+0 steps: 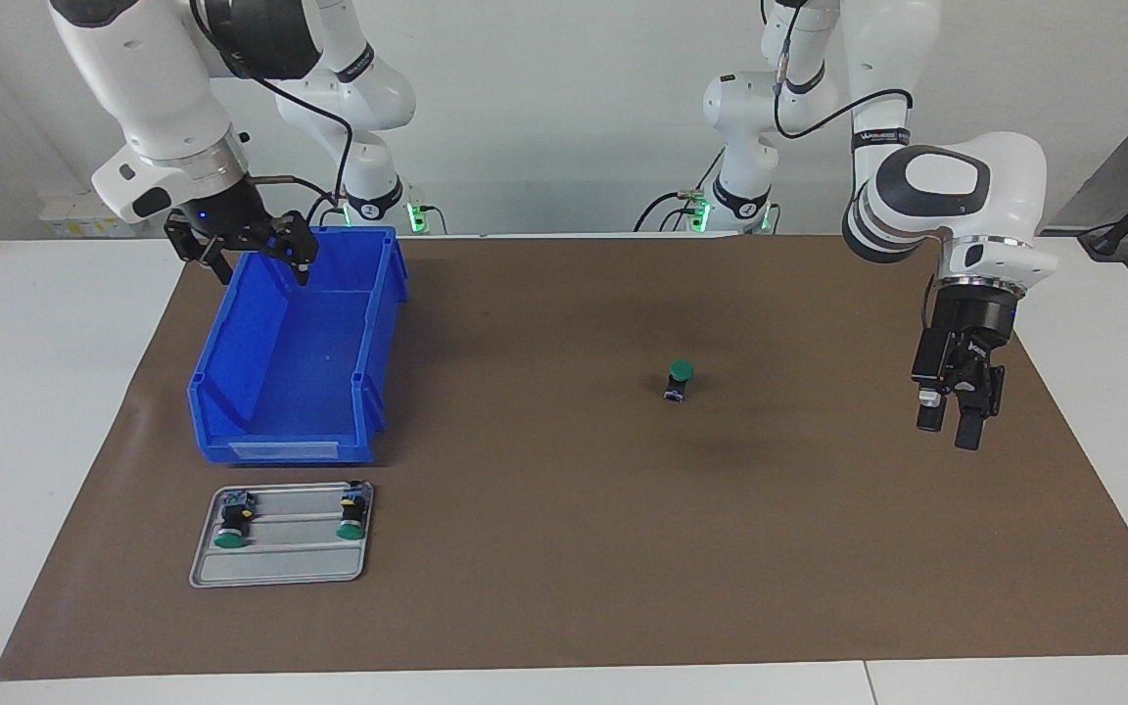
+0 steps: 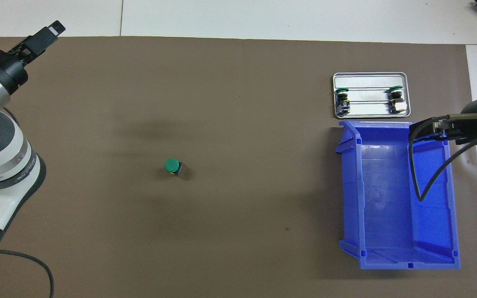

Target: Place and press button with both arms

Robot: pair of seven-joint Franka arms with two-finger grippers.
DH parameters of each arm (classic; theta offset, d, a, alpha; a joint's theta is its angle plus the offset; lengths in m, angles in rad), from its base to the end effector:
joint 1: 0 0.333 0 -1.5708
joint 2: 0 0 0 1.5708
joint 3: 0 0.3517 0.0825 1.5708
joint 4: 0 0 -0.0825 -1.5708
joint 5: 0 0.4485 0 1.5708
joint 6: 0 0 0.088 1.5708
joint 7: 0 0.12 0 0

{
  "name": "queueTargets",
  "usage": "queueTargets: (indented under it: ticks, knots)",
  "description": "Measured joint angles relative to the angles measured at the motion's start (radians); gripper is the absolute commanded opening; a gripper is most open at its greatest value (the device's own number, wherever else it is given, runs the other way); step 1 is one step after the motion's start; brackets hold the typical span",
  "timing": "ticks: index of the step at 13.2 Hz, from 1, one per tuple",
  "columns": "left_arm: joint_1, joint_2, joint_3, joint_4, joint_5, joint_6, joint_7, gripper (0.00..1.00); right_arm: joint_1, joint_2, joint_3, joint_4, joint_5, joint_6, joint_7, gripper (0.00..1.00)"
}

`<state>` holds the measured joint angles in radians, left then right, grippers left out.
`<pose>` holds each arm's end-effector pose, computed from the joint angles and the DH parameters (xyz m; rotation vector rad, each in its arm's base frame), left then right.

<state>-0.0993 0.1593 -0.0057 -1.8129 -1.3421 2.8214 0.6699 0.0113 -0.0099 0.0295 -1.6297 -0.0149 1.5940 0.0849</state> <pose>0.7175 -0.0306 0.5221 2.1955 0.4054 1.1255 0.6154 0.0235 0.6237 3.1238 -0.0681 -0.0387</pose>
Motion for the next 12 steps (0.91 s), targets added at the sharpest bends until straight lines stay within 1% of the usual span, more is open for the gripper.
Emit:
queueTargets:
  ticks: [2,5,7,8,9,12]
  knots:
    - [0.003,0.002,0.007,0.015,0.046,-0.068,-0.081,0.98,0.000,0.000,0.000,0.000,0.000,0.000,0.000,1.00]
    - [0.023,0.002,0.020,0.036,0.071,-0.187,-0.155,0.98,0.000,0.000,0.000,0.000,0.000,0.000,0.000,1.00]
    - [0.059,0.002,0.021,0.065,0.129,-0.302,-0.219,0.98,0.000,0.000,0.000,0.000,0.000,0.000,0.000,1.00]
    - [0.077,0.002,0.023,0.089,0.197,-0.364,-0.269,0.98,0.000,0.000,0.000,0.000,0.000,0.000,0.000,1.00]
    - [0.091,0.001,0.023,0.115,0.293,-0.419,-0.321,0.98,0.000,0.000,0.000,0.000,0.000,0.000,0.000,1.00]
    - [0.101,-0.020,0.017,0.162,0.719,-0.554,-0.435,1.00,0.000,0.000,0.000,0.000,0.000,0.000,0.000,1.00]
